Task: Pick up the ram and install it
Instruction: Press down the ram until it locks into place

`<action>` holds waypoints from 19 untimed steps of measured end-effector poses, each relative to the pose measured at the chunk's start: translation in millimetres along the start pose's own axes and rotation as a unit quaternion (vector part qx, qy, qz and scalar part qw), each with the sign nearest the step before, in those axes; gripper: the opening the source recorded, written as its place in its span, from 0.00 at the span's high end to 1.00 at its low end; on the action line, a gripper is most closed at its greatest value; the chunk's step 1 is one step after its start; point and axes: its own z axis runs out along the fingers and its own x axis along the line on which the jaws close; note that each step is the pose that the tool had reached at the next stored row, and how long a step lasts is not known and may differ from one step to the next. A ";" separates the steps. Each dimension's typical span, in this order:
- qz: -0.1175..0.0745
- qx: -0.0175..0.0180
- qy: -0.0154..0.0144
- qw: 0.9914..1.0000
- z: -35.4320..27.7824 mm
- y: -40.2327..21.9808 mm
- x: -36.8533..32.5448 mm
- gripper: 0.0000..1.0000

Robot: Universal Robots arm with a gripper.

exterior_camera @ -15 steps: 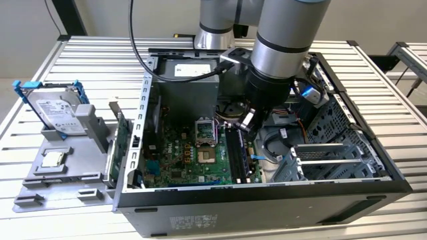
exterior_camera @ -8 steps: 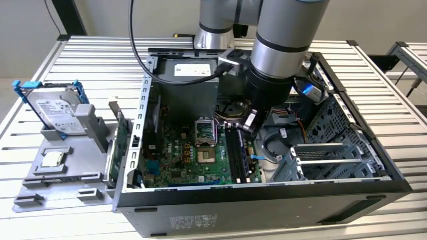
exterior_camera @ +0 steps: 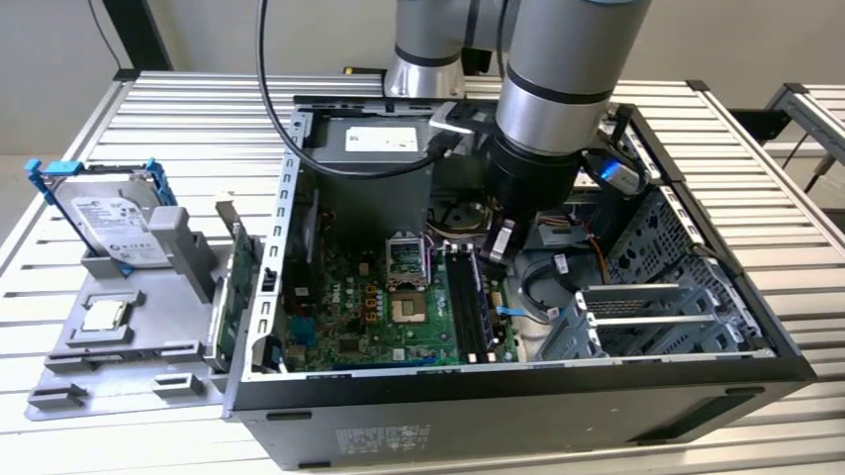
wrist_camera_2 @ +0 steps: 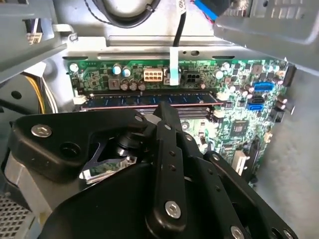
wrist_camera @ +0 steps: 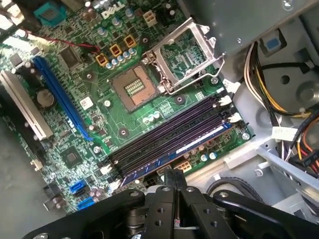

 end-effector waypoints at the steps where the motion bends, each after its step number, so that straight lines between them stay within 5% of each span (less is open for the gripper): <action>1: -0.005 -0.001 -0.001 1.000 0.0 0.0 0.0 1.00; 10: -0.041 -0.023 -0.028 0.998 0.3 0.1 0.0 1.00; 15: -0.069 -0.024 -0.028 0.997 0.5 0.4 0.3 1.00; 19: -0.095 -0.023 -0.028 0.995 0.6 1.3 0.8 1.00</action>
